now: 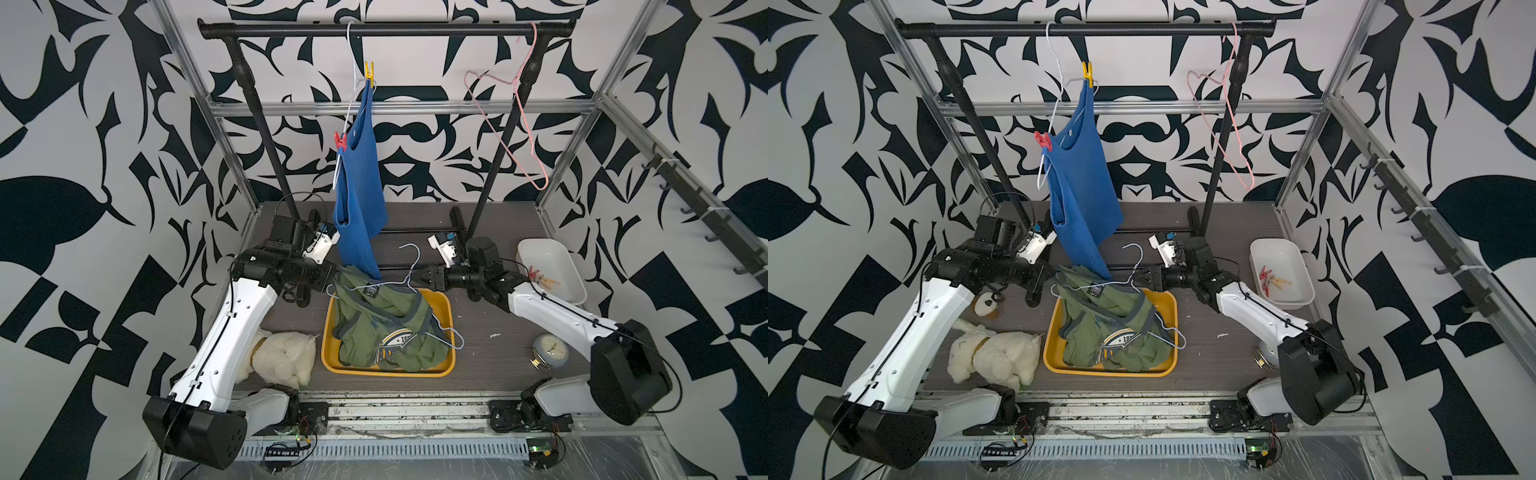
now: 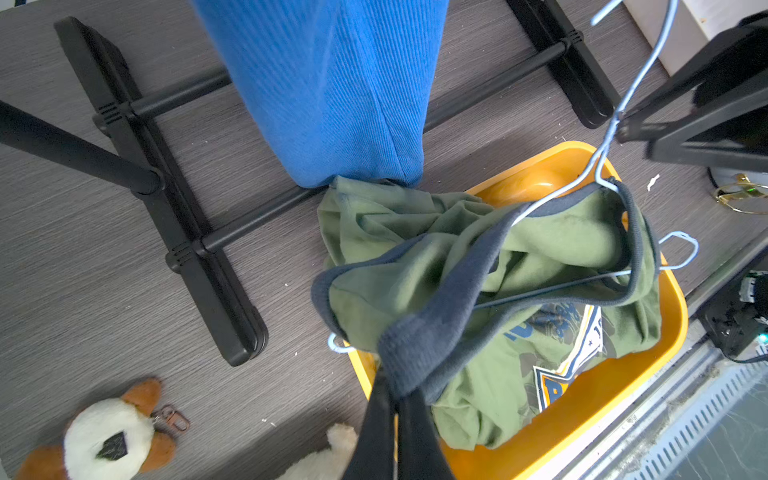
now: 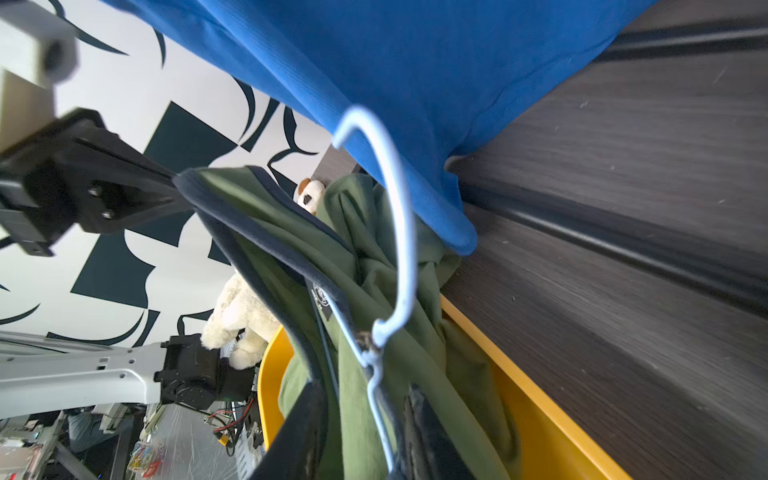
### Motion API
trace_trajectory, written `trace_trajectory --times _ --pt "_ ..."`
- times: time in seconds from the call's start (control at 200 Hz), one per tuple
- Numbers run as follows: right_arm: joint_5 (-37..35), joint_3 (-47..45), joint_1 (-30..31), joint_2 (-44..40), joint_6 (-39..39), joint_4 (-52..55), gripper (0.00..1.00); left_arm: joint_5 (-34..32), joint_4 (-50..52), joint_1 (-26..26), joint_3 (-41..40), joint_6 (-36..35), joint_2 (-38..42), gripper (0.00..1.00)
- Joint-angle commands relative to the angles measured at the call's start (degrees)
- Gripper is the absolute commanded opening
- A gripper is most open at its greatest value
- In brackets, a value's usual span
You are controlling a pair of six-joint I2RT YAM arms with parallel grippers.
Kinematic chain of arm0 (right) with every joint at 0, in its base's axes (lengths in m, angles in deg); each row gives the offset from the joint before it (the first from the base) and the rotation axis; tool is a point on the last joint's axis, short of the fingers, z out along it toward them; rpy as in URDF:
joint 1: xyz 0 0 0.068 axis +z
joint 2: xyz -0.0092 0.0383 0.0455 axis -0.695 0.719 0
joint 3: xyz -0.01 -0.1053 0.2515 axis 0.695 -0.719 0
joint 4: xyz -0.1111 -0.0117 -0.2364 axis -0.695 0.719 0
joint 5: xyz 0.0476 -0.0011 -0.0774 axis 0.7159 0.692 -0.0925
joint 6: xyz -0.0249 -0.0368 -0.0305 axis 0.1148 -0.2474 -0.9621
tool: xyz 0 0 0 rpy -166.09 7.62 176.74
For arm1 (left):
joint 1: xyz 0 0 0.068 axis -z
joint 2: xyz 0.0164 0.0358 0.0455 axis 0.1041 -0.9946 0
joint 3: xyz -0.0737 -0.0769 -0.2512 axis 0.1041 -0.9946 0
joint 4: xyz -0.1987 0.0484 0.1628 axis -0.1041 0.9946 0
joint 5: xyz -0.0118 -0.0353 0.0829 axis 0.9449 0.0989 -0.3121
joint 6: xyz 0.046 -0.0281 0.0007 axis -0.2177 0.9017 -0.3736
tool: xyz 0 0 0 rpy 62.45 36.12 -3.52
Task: Remove the clothespins securing tank tops to the hanger
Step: Remove the tank top from the hanger.
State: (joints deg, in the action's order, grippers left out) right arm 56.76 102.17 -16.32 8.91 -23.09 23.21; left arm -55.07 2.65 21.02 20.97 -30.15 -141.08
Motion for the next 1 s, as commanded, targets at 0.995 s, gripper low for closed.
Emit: trace_trajectory --times 0.995 --pt "4.7 9.2 3.0 -0.1 -6.1 1.6 0.00 -2.9 -0.4 -1.8 -0.6 1.4 -0.2 0.00"
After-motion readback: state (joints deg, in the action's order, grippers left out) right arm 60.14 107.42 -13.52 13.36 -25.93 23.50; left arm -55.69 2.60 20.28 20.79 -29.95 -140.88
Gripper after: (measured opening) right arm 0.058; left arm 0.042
